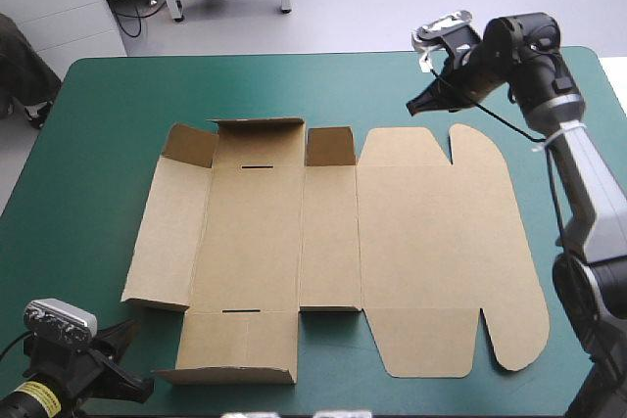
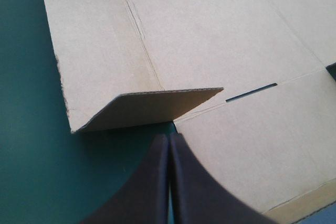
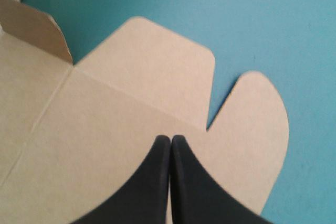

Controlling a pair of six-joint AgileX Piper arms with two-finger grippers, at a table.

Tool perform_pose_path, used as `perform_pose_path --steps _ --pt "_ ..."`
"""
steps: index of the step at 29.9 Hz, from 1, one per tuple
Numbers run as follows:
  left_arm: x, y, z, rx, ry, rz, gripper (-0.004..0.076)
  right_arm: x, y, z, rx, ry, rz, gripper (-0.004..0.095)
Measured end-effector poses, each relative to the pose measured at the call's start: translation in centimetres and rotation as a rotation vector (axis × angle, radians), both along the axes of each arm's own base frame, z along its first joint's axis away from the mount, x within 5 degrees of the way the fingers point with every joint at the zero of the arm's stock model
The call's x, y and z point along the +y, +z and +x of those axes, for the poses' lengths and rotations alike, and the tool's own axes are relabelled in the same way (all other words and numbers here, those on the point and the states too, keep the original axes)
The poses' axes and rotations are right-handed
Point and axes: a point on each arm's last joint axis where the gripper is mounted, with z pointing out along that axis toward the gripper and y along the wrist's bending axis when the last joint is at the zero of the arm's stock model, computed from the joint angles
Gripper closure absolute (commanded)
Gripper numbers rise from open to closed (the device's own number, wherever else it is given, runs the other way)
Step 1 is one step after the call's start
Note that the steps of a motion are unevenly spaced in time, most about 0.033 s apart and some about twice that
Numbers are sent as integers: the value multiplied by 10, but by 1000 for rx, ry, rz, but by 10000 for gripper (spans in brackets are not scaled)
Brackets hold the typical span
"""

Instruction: Fold the box

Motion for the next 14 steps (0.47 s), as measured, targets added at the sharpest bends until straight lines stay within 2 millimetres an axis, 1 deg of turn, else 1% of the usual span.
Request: perform_pose_path --steps 1,2,3,5,6,10,14 --pt "0 0 0 0 0 0 756 -8 -7 -4 30 -11 -10 931" --pt "0 0 0 0 0 0 756 -15 -8 -11 43 -19 -14 930" --pt "0 0 0 0 0 0 756 -23 -16 -19 78 -33 -24 928" --pt "0 0 0 0 0 0 756 -33 -20 -33 101 -51 -29 929" --pt "0 0 0 0 0 0 756 -40 -24 -44 111 -65 -29 929" --pt "0 0 0 0 0 0 756 -53 -29 -77 93 -101 7 930" --pt "0 0 0 0 0 0 756 -59 -38 -119 87 -115 23 930"
